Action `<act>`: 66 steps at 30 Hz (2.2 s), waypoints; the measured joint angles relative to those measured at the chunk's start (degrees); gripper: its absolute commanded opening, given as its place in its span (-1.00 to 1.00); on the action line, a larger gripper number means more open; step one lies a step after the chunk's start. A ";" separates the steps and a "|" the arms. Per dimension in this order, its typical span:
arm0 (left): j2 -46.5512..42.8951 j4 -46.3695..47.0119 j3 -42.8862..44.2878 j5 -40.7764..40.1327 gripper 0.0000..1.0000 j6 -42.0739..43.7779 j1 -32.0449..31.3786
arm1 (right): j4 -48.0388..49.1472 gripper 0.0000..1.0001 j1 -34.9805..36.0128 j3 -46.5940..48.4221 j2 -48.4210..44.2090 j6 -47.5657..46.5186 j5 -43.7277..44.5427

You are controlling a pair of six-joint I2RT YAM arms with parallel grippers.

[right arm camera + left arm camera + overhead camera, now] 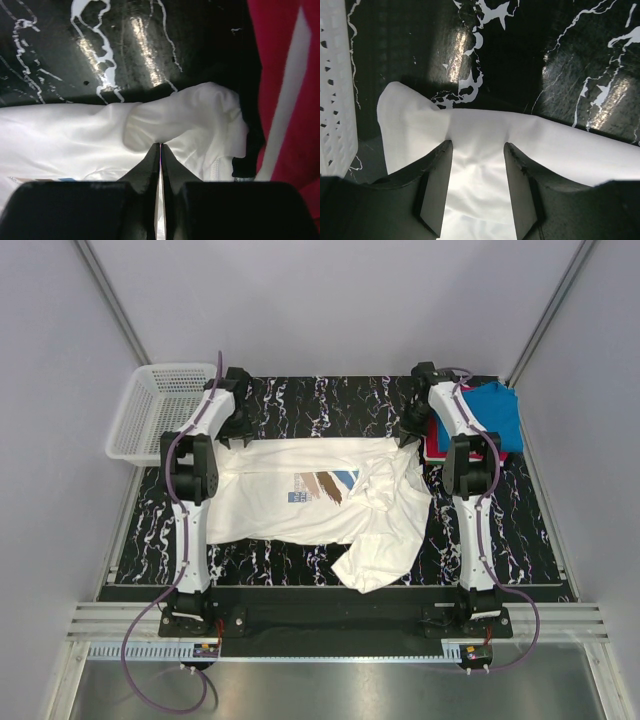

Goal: Fold and stack the t-shirts
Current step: Fold the tshirt

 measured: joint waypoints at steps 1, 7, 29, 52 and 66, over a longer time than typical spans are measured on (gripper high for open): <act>0.31 0.00 0.00 0.00 0.00 0.00 0.04 | 0.02 -0.85 0.00 -0.11 0.28 0.20 0.52; 1.16 -0.26 0.00 0.02 -0.10 0.00 0.04 | 0.07 -1.00 0.00 -0.26 1.51 0.83 2.93; 3.26 -3.23 3.34 0.24 -0.13 0.09 0.24 | -3.72 -0.99 0.17 6.97 5.20 0.85 9.42; -0.63 -2.01 3.45 11.15 0.07 0.48 2.03 | -2.47 -0.51 -0.96 8.85 1.05 1.27 7.91; -37.83 4.68 -31.12 19.82 0.08 -0.04 -6.47 | -1.75 -0.46 4.37 -14.47 -37.99 2.34 5.22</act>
